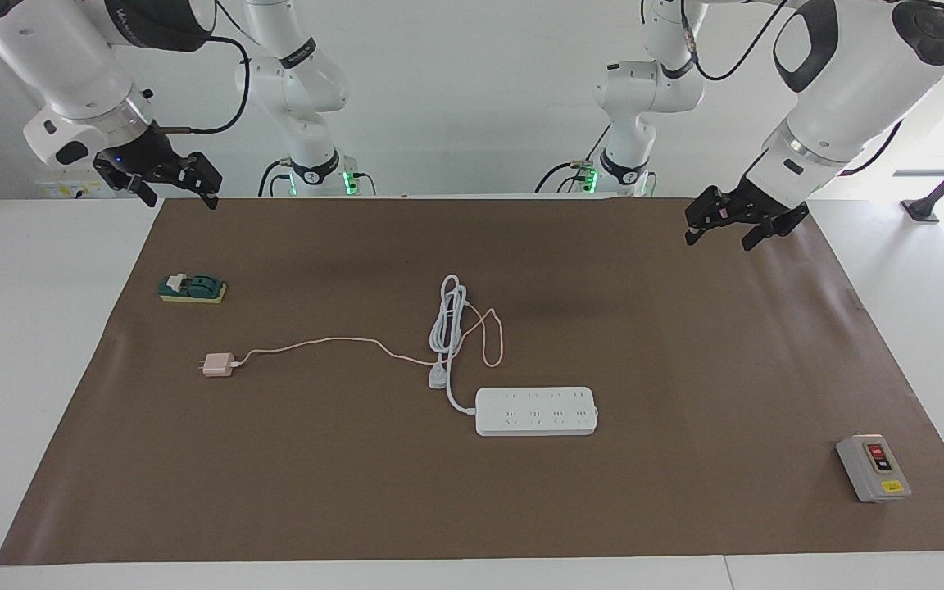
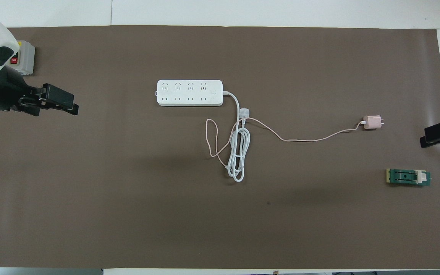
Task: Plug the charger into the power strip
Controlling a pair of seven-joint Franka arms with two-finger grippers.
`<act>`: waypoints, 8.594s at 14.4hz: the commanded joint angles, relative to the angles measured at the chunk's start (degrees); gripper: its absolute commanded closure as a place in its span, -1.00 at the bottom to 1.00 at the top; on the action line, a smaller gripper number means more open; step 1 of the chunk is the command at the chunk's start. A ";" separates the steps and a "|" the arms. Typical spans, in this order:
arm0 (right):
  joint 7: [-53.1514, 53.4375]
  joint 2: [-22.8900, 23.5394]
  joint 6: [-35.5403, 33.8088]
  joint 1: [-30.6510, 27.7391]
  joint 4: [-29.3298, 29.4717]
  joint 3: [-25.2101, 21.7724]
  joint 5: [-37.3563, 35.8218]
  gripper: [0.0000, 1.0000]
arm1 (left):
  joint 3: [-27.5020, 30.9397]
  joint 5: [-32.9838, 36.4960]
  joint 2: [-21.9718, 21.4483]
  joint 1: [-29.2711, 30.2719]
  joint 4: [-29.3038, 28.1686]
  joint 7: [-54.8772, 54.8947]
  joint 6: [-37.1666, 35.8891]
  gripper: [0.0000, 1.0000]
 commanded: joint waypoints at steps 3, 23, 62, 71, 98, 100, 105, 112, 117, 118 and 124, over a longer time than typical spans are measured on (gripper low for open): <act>7.03 3.25 2.98 -9.26 -4.87 0.21 8.86 -1.00 | 0.43 -18.07 5.74 -0.60 1.60 1.08 0.41 -1.00; 43.46 32.00 16.34 -14.64 -1.79 -2.51 34.53 -1.00 | 0.25 -78.40 16.21 -2.35 -15.79 39.20 9.81 -1.00; 76.49 33.94 29.06 21.38 12.89 -2.08 49.04 1.00 | 0.52 -89.84 18.59 -10.18 -23.89 43.18 15.53 -1.00; 82.74 34.21 36.82 30.53 12.89 -2.07 49.04 1.00 | 0.52 -92.30 19.03 -9.39 -24.15 46.96 17.11 -1.00; 86.69 33.59 36.82 30.80 12.89 -2.25 49.74 -1.00 | 0.87 -91.60 18.41 -8.33 -23.19 53.90 19.75 1.00; 86.87 32.37 36.29 30.28 12.80 -2.69 49.48 -1.00 | 0.96 -90.20 17.63 -8.33 -22.58 53.82 19.75 1.00; 86.96 28.06 32.26 23.35 12.18 -2.87 49.04 -1.00 | 2.71 -74.15 10.69 -8.33 -21.87 47.16 25.81 1.00; 82.59 23.40 22.95 12.71 12.36 -2.87 40.79 -1.00 | 7.45 -49.01 2.43 -8.24 -20.30 24.41 24.24 1.00; 65.74 20.76 13.90 8.22 12.45 -2.87 31.04 -1.00 | 12.28 -32.39 2.42 -7.63 -12.66 13.67 13.44 1.00; 61.78 20.41 12.57 7.78 12.45 -2.87 29.45 -1.00 | 13.25 -28.44 2.50 -7.54 -10.90 10.61 10.90 1.00; 26.20 16.90 7.99 7.16 11.83 -2.87 11.54 -1.00 | 13.88 -13.82 2.33 -7.89 -1.31 -2.60 -2.55 1.00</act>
